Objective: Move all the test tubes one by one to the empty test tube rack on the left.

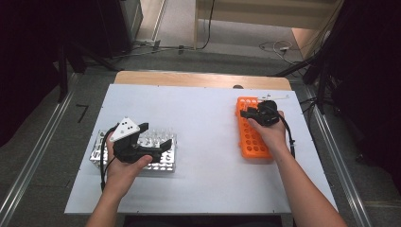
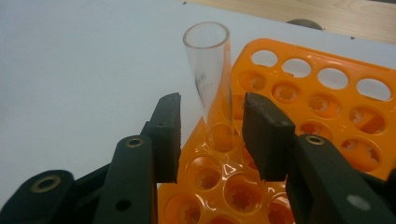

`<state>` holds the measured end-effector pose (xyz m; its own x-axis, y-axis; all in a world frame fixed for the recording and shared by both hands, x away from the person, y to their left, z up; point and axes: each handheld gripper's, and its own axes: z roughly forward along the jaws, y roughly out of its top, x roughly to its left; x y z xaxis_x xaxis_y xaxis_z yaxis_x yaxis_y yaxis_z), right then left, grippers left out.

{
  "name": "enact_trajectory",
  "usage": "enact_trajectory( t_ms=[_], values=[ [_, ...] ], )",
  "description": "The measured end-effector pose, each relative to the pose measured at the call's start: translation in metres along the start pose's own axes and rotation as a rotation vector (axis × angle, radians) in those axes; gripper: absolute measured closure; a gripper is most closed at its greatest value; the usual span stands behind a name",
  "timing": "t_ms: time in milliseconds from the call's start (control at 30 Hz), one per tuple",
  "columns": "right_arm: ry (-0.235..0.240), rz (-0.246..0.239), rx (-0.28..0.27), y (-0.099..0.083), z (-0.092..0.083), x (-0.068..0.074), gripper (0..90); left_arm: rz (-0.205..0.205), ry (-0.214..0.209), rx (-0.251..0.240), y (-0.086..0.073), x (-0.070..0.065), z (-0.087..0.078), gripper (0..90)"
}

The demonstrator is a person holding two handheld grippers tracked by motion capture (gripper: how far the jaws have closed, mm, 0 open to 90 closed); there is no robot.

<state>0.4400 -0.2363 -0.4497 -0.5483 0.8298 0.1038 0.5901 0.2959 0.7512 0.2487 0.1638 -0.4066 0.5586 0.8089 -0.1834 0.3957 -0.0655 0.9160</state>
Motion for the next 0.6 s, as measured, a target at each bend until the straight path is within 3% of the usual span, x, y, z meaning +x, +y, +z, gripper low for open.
enact_trajectory(
  t_ms=[333,600],
  values=[
    [-0.073,-0.010,0.030,0.0021,0.0060,0.0038,71.7,0.003,-0.003,0.002,0.0001,-0.0011,0.0002,0.0],
    [-0.099,-0.013,0.016,0.0022,0.0049,0.0068,73.8,0.005,-0.007,0.003,0.0000,-0.0013,0.0007,0.0]
  ],
)
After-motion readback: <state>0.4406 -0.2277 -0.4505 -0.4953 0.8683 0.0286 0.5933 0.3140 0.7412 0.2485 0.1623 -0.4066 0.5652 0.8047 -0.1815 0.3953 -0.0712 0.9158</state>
